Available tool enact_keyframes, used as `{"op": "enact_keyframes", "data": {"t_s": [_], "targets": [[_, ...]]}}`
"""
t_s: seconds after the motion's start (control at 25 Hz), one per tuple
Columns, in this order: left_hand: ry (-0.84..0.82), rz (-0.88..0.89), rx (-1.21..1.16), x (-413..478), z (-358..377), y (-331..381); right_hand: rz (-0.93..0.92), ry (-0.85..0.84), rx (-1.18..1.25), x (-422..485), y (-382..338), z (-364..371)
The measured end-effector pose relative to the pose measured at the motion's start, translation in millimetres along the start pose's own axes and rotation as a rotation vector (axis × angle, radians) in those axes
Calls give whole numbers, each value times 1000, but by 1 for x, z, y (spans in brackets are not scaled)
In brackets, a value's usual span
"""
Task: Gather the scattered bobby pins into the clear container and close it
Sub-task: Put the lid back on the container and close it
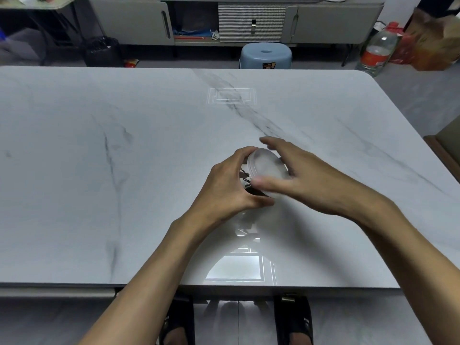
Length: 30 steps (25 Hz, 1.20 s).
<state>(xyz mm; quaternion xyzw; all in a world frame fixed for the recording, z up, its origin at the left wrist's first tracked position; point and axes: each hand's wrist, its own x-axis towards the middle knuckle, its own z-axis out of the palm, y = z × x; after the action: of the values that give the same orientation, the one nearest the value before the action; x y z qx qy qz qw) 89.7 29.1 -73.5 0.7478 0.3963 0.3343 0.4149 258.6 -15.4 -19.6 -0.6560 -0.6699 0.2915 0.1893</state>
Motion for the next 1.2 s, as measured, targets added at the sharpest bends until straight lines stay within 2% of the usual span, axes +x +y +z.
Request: {"op": "enact_keyframes", "data": {"t_s": [0.08, 0.2, 0.28, 0.44, 0.6, 0.92, 1.08, 1.2], "targets": [[1, 0, 12, 1, -1, -1, -47, -40, -50, 0, -1, 1], [-25, -6, 55, -1, 1, -2, 118, 135, -222, 2, -1, 18], [-29, -10, 64, -1, 1, -1, 160, 185, -265, 3, -2, 21], [-1, -31, 27, 0, -1, -1, 21, 50, -70, 3, -3, 11], [-5, -31, 24, -3, 0, -1, 40, 98, -135, 4, -3, 17], [6, -23, 25, -2, 16, 2, 131, 195, -26, 3, 8, 27], [-177, -92, 90, -8, 36, 4, 220, 150, 29, -14, 28, 23], [-418, -158, 413, -14, 46, 5, 285, 146, -7, -43, 56, 5]]}}
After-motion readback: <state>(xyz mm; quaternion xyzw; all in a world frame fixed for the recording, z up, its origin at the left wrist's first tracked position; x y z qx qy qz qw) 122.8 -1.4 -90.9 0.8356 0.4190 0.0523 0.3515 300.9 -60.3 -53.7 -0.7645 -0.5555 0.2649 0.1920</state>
